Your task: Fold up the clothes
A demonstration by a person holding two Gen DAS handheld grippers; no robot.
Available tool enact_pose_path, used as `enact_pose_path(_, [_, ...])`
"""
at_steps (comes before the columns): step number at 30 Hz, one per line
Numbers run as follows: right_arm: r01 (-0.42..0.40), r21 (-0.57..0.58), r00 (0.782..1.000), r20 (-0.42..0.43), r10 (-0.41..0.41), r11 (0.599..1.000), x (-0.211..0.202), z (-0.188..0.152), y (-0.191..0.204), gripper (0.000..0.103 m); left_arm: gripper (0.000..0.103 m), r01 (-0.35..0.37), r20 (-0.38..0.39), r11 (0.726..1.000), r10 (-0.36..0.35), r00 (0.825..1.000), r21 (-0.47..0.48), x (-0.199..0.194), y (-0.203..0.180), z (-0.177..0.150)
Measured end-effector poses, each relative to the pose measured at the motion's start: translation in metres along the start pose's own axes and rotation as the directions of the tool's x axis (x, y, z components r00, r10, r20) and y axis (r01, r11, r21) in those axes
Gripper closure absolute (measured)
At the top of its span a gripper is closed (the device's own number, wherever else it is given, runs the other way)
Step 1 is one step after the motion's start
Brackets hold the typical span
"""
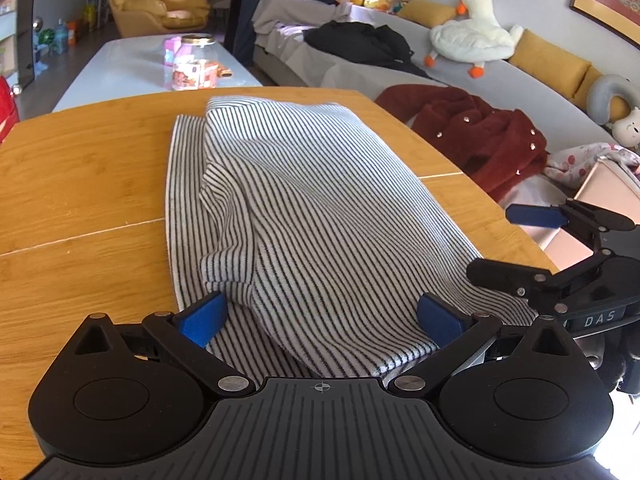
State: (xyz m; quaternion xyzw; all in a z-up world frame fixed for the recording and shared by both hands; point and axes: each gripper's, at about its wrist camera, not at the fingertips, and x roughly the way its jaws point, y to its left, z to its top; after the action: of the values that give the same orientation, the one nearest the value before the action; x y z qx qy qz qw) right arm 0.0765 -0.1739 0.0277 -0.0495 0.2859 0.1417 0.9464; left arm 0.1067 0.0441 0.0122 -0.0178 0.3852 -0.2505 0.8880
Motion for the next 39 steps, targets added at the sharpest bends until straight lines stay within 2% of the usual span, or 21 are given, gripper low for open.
enact_pose_path(2, [0.002, -0.013, 1.0, -0.009, -0.002, 1.0, 0.004, 0.001, 0.002, 0.0, 0.0, -0.004, 0.002, 1.0, 0.004, 1.0, 0.0, 0.0, 0.0, -0.001])
enact_pose_path(5, [0.024, -0.052, 0.997, -0.075, -0.028, 0.998, 0.019, -0.007, 0.008, 0.0, 0.0, -0.004, 0.003, 1.0, 0.004, 1.0, -0.002, -0.001, 0.0, -0.001])
enact_pose_path(10, [0.001, 0.033, 0.996, -0.088, 0.002, 0.999, 0.017, -0.015, -0.002, 0.0, 0.0, -0.007, 0.007, 1.0, 0.007, 1.0, -0.005, -0.004, 0.003, -0.004])
enact_pose_path(21, [0.016, -0.006, 0.997, -0.072, -0.016, 1.0, 0.0, -0.028, 0.008, 0.0, 0.0, -0.003, 0.034, 1.0, 0.004, 0.999, -0.022, -0.015, 0.004, -0.018])
enact_pose_path(29, [0.036, -0.069, 0.997, -0.063, -0.04, 0.997, -0.012, -0.027, 0.012, 0.0, 0.0, -0.021, 0.018, 0.999, 0.022, 1.0, -0.043, -0.023, 0.001, -0.021])
enact_pose_path(34, [0.021, -0.078, 0.997, -0.078, -0.027, 0.997, -0.017, -0.023, 0.007, 0.0, 0.0, -0.042, 0.008, 0.997, 0.043, 0.999, -0.064, -0.028, 0.004, -0.026])
enact_pose_path(39, [0.023, -0.118, 1.0, -0.018, -0.025, 0.993, -0.034, -0.013, 0.015, 0.0, 0.0, -0.043, 0.01, 0.996, 0.043, 0.999, -0.079, -0.031, 0.007, -0.03])
